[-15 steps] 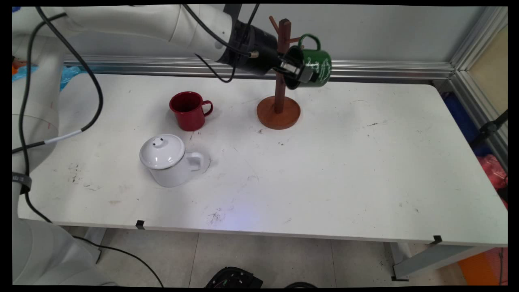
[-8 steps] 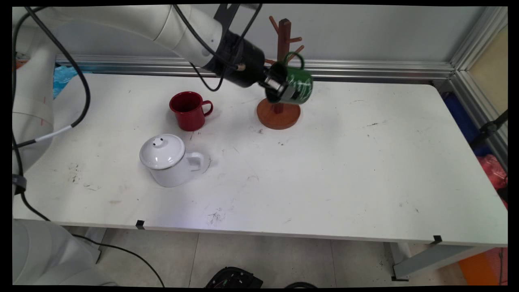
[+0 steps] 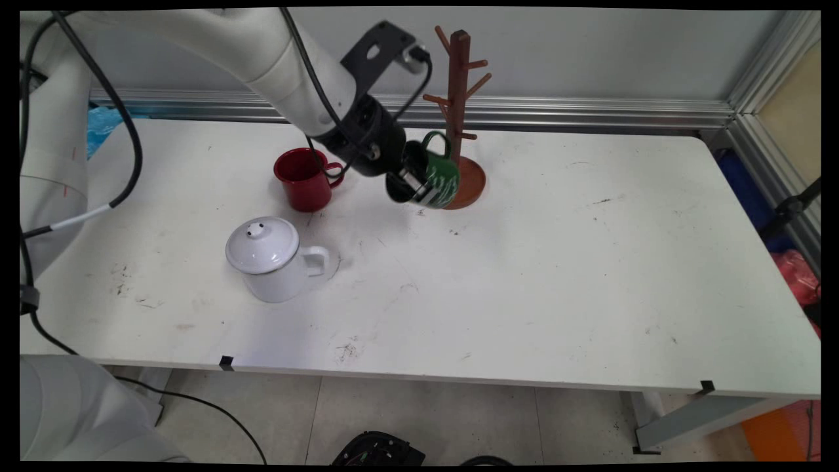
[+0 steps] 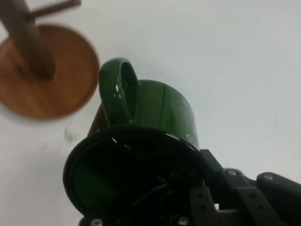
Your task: Place the picked object on the table
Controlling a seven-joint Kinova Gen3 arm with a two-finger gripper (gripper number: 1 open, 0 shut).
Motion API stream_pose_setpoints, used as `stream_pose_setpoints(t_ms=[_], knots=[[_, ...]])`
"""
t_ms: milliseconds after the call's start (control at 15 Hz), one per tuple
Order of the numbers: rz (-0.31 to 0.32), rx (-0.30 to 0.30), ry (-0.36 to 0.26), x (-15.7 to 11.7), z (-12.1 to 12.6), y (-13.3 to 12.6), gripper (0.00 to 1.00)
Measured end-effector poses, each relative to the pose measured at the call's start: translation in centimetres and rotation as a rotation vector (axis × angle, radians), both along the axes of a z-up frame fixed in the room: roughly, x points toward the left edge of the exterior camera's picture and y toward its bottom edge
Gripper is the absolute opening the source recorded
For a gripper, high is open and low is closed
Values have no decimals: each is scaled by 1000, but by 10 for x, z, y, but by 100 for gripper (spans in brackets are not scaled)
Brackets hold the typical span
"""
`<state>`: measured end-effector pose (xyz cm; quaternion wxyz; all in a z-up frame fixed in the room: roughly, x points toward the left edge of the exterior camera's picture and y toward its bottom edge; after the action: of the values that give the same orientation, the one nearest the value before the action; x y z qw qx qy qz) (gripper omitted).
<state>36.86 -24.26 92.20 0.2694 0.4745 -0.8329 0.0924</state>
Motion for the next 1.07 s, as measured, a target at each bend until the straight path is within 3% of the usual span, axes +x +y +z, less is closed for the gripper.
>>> stream_pose_setpoints(t_ms=[600, 1067], knots=[[81, 147, -238, -29, -37, 1, 0], [112, 241, -344, -58, -66, -6, 0]])
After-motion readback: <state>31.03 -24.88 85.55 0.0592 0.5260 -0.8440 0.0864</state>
